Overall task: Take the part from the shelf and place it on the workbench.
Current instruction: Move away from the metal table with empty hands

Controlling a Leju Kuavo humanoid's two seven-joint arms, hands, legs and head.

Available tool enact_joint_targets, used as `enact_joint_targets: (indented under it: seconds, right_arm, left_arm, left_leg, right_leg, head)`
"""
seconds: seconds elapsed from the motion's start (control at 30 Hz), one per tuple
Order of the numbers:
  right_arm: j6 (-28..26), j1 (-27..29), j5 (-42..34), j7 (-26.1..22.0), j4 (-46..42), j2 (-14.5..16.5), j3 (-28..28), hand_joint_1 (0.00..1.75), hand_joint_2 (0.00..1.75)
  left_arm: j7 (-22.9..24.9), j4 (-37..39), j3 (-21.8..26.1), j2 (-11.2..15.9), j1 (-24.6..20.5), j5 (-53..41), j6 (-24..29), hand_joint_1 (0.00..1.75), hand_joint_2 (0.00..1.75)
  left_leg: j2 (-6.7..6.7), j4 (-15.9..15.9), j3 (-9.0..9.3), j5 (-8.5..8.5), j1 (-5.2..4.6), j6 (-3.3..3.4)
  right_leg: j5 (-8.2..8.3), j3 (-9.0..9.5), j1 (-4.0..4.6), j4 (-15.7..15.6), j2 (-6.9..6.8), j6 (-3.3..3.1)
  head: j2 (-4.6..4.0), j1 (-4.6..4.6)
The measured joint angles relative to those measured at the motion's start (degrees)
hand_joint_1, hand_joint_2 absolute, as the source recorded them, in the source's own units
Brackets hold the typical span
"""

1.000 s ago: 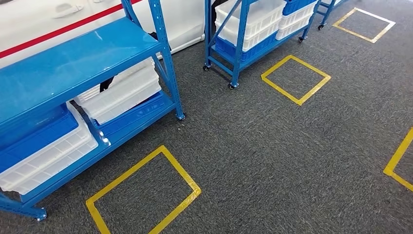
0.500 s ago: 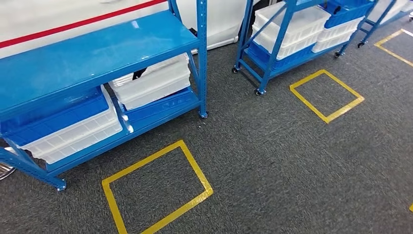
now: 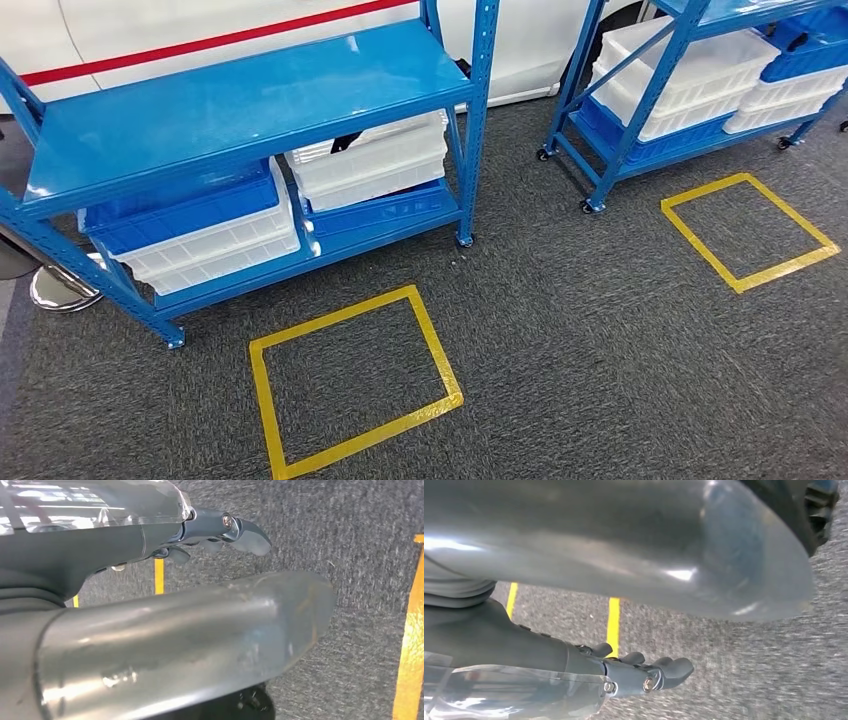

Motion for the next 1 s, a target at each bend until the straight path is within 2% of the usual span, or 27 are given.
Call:
enact_joint_targets:
  seconds: [0.03, 0.07, 0.1, 0.13, 0.17, 0.2, 0.27, 0.3, 0.33, 0.4, 0.43, 0.5, 0.53, 0.57, 0.6, 0.63, 0.67, 0.7, 0.73, 0.8, 0.83, 0.87, 0.9, 0.93, 0.97, 1.0]
  right_arm:
    - [0.1, 0.1, 0.0, -0.3, 0.0, 0.0, 0.0, 0.0, 0.0]
    - [0.1, 0.2, 0.1, -0.6, 0.0, 0.0, -0.1, 0.0, 0.0]
    - [0.2, 0.2, 0.3, -0.8, 0.0, 0.0, -0.1, 0.0, 0.0]
    - [0.2, 0.2, 0.5, -1.0, 0.0, 0.0, -0.1, 0.0, 0.0]
    - [0.2, 0.2, 0.6, -1.2, 0.0, 0.0, -0.1, 0.0, 0.0]
    - [0.3, 0.2, 0.8, -1.4, 0.0, 0.0, -0.1, 0.0, 0.0]
    - [0.2, 0.2, 1.0, -1.5, 0.0, 0.0, -0.1, 0.0, 0.0]
    - [0.2, 0.2, 1.2, -1.5, 0.0, 0.0, -0.1, 0.0, 0.0]
    - [0.1, 0.1, 1.3, -1.3, 0.0, 0.0, -0.1, 0.0, 0.0]
    - [-0.1, -0.2, 1.4, -1.0, 0.0, 0.0, -0.1, 0.0, 0.0]
    - [-0.1, -0.4, 1.5, -0.7, 0.0, 0.0, -0.1, 0.0, 0.0]
    - [-0.1, -0.4, 1.6, -0.4, 0.0, -0.1, -0.1, 0.0, 0.0]
    - [-0.1, -0.3, 1.7, -0.2, 0.0, -0.1, -0.1, 0.0, 0.0]
    - [-0.1, -0.2, 1.7, -0.1, 0.0, -0.2, -0.1, 0.0, 0.0]
    - [-0.1, -0.1, 1.8, 0.2, 0.0, -0.2, -0.1, 0.0, 0.0]
    - [-0.2, 0.0, 1.8, 0.4, 0.0, -0.3, -0.1, 0.0, 0.0]
    - [-0.2, 0.0, 1.9, 0.7, 0.0, -0.3, -0.1, 0.0, 0.0]
    - [-0.2, 0.1, 1.9, 1.0, 0.0, -0.4, -0.1, 0.0, 0.0]
    - [-0.3, 0.1, 1.9, 1.2, 0.0, -0.5, -0.1, 0.0, 0.0]
    - [-0.3, 0.2, 2.0, 1.5, 0.0, -0.7, -0.1, 0.0, 0.0]
    - [-0.2, 0.2, 2.0, 1.6, 0.0, -0.8, -0.1, 0.0, 0.0]
    - [-0.2, 0.2, 2.0, 1.6, 0.0, -0.8, -0.1, 0.0, 0.0]
    - [-0.1, 0.1, 2.0, 1.6, 0.0, -0.8, -0.1, 0.0, 0.0]
    - [-0.1, 0.0, 2.0, 1.6, 0.0, -0.9, -0.1, 0.0, 0.0]
    - [-0.2, -0.1, 1.8, 1.5, 0.0, -0.9, -0.1, 0.0, 0.0]
    - [-0.4, 0.0, 1.6, 1.4, 0.0, -0.9, -0.2, 0.0, 0.0]
  left_arm:
    - [-0.1, 0.0, 0.0, 0.0, -0.1, 0.0, 0.0, 0.0, 0.0]
    - [-0.2, 0.0, 0.0, 0.0, -0.2, 0.0, 0.0, 0.0, 0.0]
    - [-0.1, 0.0, 0.0, 0.0, -0.3, -0.1, 0.1, 0.0, 0.0]
    - [0.0, 0.0, 0.0, 0.0, -0.2, -0.2, 0.1, 0.0, 0.0]
    - [0.1, 0.0, 0.0, 0.0, -0.2, -0.2, 0.3, 0.0, 0.0]
    - [0.4, 0.0, 0.0, 0.1, -0.1, -0.3, 0.4, 0.0, 0.0]
    - [1.2, 0.0, 0.0, 0.1, -0.1, -0.7, 1.0, 0.0, 0.0]
    - [1.7, 0.0, -0.1, 0.1, -0.2, -1.0, 1.3, 0.0, 0.0]
    - [2.3, 0.0, -0.2, 0.1, -0.2, -1.3, 1.6, 0.0, 0.0]
    - [3.1, 0.0, -0.3, 0.1, 0.0, -1.5, 1.9, 0.0, 0.0]
    - [3.4, 0.0, -0.3, 0.0, 0.2, -1.5, 2.0, 0.0, 0.0]
    - [3.6, 0.0, -0.4, -0.2, 0.2, -1.5, 2.1, 0.0, 0.0]
    - [3.7, 0.0, -0.4, -0.3, 0.1, -1.5, 2.1, 0.0, 0.0]
    - [3.7, 0.0, -0.4, -0.5, 0.0, -1.5, 2.0, 0.0, 0.0]
    - [3.7, 0.0, -0.4, -0.6, -0.1, -1.5, 1.9, 0.0, 0.0]
    - [3.7, 0.0, -0.4, -0.8, 0.0, -1.6, 1.7, 0.0, 0.0]
    - [3.6, 0.0, -0.4, -0.9, 0.0, -1.6, 1.4, 0.0, 0.0]
    - [3.5, 0.0, -0.4, -1.0, 0.0, -1.6, 1.2, 0.0, 0.0]
    - [3.3, 0.0, -0.4, -1.1, 0.0, -1.6, 1.0, 0.0, 0.0]
    - [2.9, 0.0, -0.4, -1.4, 0.0, -1.6, 0.8, 0.0, 0.0]
    - [2.7, 0.0, -0.4, -1.5, -0.1, -1.6, 0.7, 0.0, 0.0]
    - [2.5, 0.0, -0.4, -1.5, -0.1, -1.6, 0.5, 0.0, 0.0]
    - [2.3, 0.0, -0.5, -1.6, 0.0, -1.6, 0.3, 0.0, 0.0]
    - [2.1, 0.0, -0.5, -1.6, 0.0, -1.6, 0.2, 0.0, 0.0]
    - [2.0, 0.0, -0.5, -1.6, 0.1, -1.6, 0.2, 0.0, 0.0]
    - [1.9, 0.0, -0.5, -1.6, 0.1, -1.6, 0.1, 0.0, 0.0]
  left_leg:
    - [1.61, 3.2, -1.49, -1.82, 0.05, -0.22]
    - [2.42, 6.9, -3.28, -3.65, 0.13, -0.45]
    - [2.79, 10.2, -4.83, -4.89, 0.23, -0.66]
    - [2.99, 11.8, -5.6, -5.1, 0.32, -0.84]
    - [3.21, 11.5, -5.36, -4.29, 0.38, -0.96]
    - [3.67, 8.8, -3.93, -2.52, 0.43, -0.96]
    - [6.02, 1.0, 0.11, 0.83, 0.18, -0.52]
    - [7.0, -1.8, 1.51, 1.68, -0.03, -0.09]
    - [7.57, -3.2, 2.05, 1.86, -0.27, 0.35]
    - [6.71, -3.5, 1.97, 1.87, -0.47, 1.14]
    - [6.09, -3.9, 2.12, 2.08, -0.39, 1.48]
    - [4.82, -4.7, 2.55, 2.67, -0.08, 2.2]
    - [4.17, -4.9, 2.65, 2.9, 0.03, 2.43]
    - [3.52, -4.9, 2.55, 3.0, 0.05, 2.6]
    - [2.8, -4.9, 2.45, 3.05, 0.04, 2.7]
    - [2.0, -4.9, 2.41, 3.05, 0.03, 2.71]
    - [1.17, -4.8, 2.43, 3.03, 0.03, 2.7]
    - [0.32, -4.7, 2.47, 2.99, 0.05, 2.65]
    - [-0.5, -4.5, 2.51, 2.93, 0.08, 2.55]
    - [-1.95, -4.0, 2.27, 2.71, -0.02, 2.06]
    - [-2.52, -3.8, 2.05, 2.65, -0.02, 1.73]
    - [-3.08, -3.7, 1.79, 2.64, -0.03, 1.34]
    - [-3.69, -3.8, 1.61, 2.7, 0.05, 0.94]
    - [-3.63, -3.7, 1.5, 2.64, 0.11, 0.63]
    - [-2.64, -3.2, 1.23, 2.21, 0.08, 0.32]
    - [-1.06, -1.5, 0.53, 1.12, 0.08, 0.06]
  right_leg:
    - [-0.02, 0.03, 0.1, -0.1, -0.81, -0.26]
    - [-0.09, 0.0, 0.2, -0.1, -1.65, -0.45]
    - [-0.16, -0.01, 0.28, 0.0, -2.51, -0.5]
    - [-0.26, 0.0, 0.32, 0.0, -3.33, -0.53]
    - [-0.36, 0.06, 0.34, 0.0, -4.08, -0.5]
    - [-0.49, 0.21, 0.35, 0.0, -4.79, -0.4]
    - [-0.85, 0.67, 0.49, 0.1, -6.09, 0.01]
    - [-1.02, 0.87, 0.59, 0.1, -6.65, 0.32]
    - [-1.15, 1.03, 0.67, 0.1, -7.14, 0.65]
    - [-1.26, 1.4, 0.7, -0.1, -8.1, 1.31]
    - [-1.46, 1.63, 0.59, 0.0, -7.88, 1.69]
    - [-3.22, 0.93, 0.36, 2.2, -5.23, 2.35]
    - [-4.9, -0.38, 0.2, 5.0, -3.34, 2.59]
    - [-6.71, -2.2, 0.17, 8.5, -2.03, 2.74]
    - [-8.06, -4.03, 0.17, 12.0, -1.44, 2.85]
    - [-8.46, -5.31, 0.17, 14.2, -1.22, 2.91]
    - [-7.67, -5.68, 0.15, 14.5, -1.11, 2.93]
    - [-5.91, -5.06, 0.09, 12.8, -0.9, 2.89]
    - [-3.62, -3.67, -0.02, 9.5, -0.26, 2.82]
    - [-0.72, -0.96, -0.25, 2.9, 2.27, 2.57]
    - [-0.26, -0.27, -0.26, 1.2, 3.17, 2.42]
    - [-0.39, -0.06, -0.16, 0.6, 3.51, 2.21]
    - [-0.33, -0.01, -0.14, 0.4, 2.92, 1.94]
    - [-0.24, 0.09, -0.17, 0.2, 2.3, 1.59]
    - [-0.17, 0.21, -0.21, 0.0, 1.7, 1.18]
    - [-0.1, 0.31, -0.27, -0.2, 1.01, 0.78]
  head:
    - [0.0, -0.14]
    - [0.0, -0.25]
    - [0.0, -0.25]
    - [0.0, -0.25]
    - [0.0, -0.26]
    - [0.0, -0.26]
    - [0.0, -0.27]
    - [0.0, -0.22]
    - [0.01, -0.19]
    - [0.0, -0.14]
    - [0.01, -0.14]
    - [0.0, 0.04]
    - [0.0, 0.15]
    - [0.0, 0.23]
    - [0.0, 0.25]
    - [0.01, 0.25]
    - [0.01, 0.26]
    - [0.01, 0.27]
    - [0.01, 0.28]
    - [0.01, 0.26]
    - [0.0, 0.22]
    - [0.01, 0.19]
    - [0.0, 0.17]
    - [0.01, 0.14]
    - [0.0, 0.05]
    - [0.0, -0.13]
